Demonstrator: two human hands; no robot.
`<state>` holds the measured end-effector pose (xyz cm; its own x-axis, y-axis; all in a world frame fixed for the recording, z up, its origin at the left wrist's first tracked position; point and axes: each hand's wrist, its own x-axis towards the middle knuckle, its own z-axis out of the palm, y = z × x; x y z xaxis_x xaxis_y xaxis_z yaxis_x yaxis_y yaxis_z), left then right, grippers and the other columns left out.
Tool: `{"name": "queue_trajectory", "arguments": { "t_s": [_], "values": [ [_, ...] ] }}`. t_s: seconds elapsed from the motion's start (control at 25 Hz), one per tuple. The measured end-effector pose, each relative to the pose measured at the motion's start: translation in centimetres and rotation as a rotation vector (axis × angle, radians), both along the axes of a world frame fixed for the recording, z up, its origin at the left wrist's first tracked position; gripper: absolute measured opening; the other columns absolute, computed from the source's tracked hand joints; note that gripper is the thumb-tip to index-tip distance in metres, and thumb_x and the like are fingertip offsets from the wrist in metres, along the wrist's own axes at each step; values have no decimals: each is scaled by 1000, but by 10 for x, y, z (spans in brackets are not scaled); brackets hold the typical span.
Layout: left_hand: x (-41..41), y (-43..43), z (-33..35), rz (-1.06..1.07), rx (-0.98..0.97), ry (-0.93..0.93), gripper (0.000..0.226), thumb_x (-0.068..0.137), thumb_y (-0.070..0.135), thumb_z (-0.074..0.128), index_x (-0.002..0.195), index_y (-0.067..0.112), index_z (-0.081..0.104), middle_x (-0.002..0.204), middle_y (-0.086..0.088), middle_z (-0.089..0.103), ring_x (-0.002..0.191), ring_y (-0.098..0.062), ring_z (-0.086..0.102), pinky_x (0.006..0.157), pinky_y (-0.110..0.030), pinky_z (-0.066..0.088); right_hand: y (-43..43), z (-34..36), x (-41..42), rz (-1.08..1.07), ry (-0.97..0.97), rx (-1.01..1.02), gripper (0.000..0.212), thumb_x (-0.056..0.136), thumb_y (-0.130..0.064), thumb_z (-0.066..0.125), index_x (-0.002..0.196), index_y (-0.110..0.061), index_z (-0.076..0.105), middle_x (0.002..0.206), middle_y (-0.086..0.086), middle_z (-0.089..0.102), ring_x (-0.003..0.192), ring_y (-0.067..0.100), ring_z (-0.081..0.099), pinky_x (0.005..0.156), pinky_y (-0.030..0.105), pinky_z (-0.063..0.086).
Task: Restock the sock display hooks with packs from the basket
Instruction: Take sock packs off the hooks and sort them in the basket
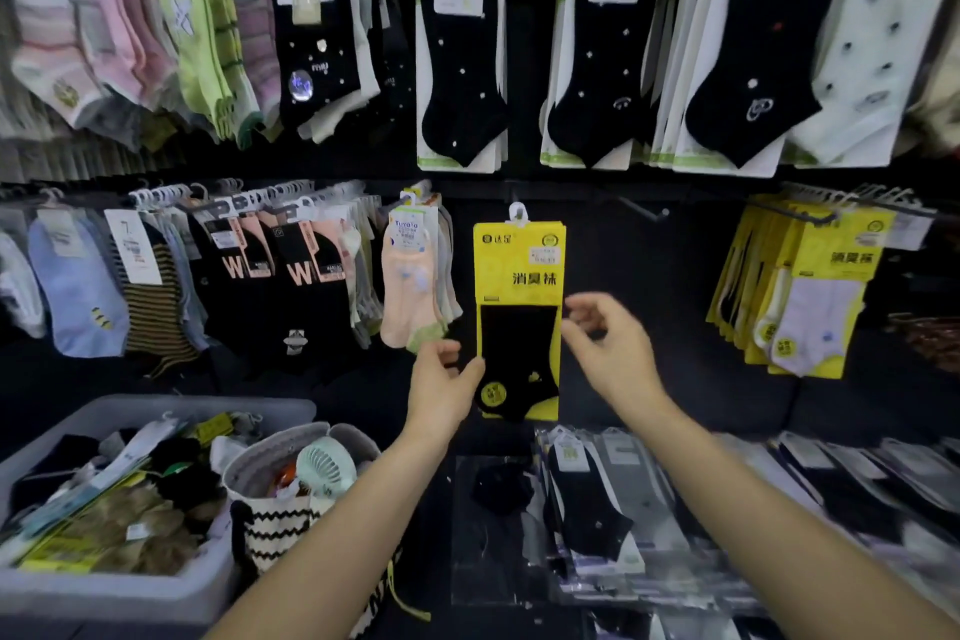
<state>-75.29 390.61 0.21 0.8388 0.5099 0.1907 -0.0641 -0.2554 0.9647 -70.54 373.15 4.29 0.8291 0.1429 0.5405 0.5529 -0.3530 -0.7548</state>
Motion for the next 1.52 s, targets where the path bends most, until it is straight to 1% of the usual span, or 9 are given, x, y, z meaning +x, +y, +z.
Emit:
{"name": "queue_trajectory", "arguments": {
  "t_s": [0.28,0.44,0.64,0.84,0.96,1.08,1.28,1.36,1.52],
  "values": [
    [-100,-24,-164,-121,17,418,23,90,16,60,109,8,51,100,0,51,91,-13,53,80,-23,43,-46,-200,-74,76,456,-288,15,89,-13,60,104,-16,58,83,-2,56,77,13,53,75,23,43],
    [-155,-36,-231,-98,-15,504,17,86,-3,60,101,-1,54,79,1,49,73,-2,54,65,-8,41,-68,-278,-120,142,669,-425,17,89,-13,61,106,-7,60,74,-7,52,74,12,52,75,25,41],
    [-194,-68,-280,-301,38,749,26,87,7,62,110,-5,58,103,-17,61,95,-24,59,71,-18,43,-98,-329,-158,375,936,-736,32,84,-32,68,107,-10,65,108,7,66,101,19,60,88,29,46],
    [-225,-129,-301,-670,-12,961,34,90,14,60,120,4,51,120,-16,58,103,-20,56,71,-18,44,-145,-345,-169,384,1151,-1049,66,81,-59,60,130,-16,51,138,5,47,124,20,47,90,23,39],
    [-230,-152,-306,-695,-70,958,41,93,11,54,132,2,44,133,-15,52,122,-24,50,85,-17,39,-150,-347,-176,392,1311,-1051,84,75,-65,62,142,-22,35,151,1,31,133,23,38,92,32,45],
    [-232,-161,-307,-680,-246,1026,43,93,16,55,135,12,44,133,-9,53,115,-20,53,88,-23,42,-151,-342,-184,461,1517,-930,107,65,-47,82,148,-32,16,156,-2,15,137,25,31,80,31,49],
    [-227,-158,-303,-320,-737,1006,34,92,12,51,126,16,47,111,-7,60,83,-23,62,73,-33,50,-140,-345,-188,462,1266,-808,97,66,-26,85,146,-20,28,139,-1,43,120,15,46,83,21,47],
    [-217,-150,-302,-250,-765,916,29,93,16,52,121,21,48,111,-5,58,92,-24,62,71,-30,46,-137,-345,-182,362,1114,-711,89,71,-25,81,145,-20,32,138,2,47,122,18,47,98,27,42],
    [-197,-142,-299,-237,-769,840,26,94,18,51,119,23,54,118,-5,60,105,-21,57,69,-28,43,-137,-345,-169,232,942,-664,81,77,-27,75,144,-19,31,135,8,51,121,24,49,100,33,42]
  ]
}}
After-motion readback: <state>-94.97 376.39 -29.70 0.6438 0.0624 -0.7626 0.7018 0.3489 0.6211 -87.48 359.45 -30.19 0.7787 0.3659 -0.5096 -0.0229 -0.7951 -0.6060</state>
